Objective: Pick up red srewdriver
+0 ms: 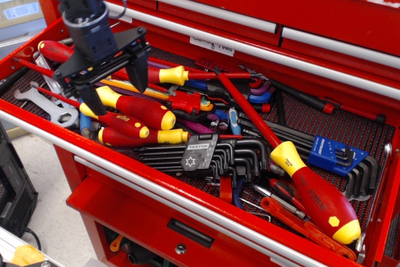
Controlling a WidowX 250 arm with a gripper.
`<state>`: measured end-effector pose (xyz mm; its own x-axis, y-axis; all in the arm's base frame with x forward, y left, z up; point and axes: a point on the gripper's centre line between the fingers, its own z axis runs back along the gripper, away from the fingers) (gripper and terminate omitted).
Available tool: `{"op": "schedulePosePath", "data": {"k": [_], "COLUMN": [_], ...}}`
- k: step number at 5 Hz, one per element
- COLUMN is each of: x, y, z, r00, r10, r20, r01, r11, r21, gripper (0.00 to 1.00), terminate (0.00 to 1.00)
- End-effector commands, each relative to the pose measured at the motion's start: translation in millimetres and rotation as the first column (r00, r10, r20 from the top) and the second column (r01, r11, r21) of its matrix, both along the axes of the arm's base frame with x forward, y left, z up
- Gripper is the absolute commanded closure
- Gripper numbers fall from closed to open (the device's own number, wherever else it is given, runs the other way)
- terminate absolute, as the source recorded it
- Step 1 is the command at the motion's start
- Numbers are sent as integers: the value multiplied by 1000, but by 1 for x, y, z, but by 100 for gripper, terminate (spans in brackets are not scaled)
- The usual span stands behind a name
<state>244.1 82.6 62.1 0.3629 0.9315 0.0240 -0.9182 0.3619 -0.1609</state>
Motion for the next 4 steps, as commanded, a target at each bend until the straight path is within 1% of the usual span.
{"op": "schedulePosePath", "data": {"k": [1,2,4], "x": [-7,-7,6], "y": [1,5,8], "z": [-20,-38,-54], "r00": [1000,999,999], "r10": [2,-10,-28], "r20": [24,33,-29], "r01": [-2,11,27], "r11": [1000,1000,998], "r21": [-1,-22,-48], "gripper": [0,0,0], "terminate": [0,0,0]}}
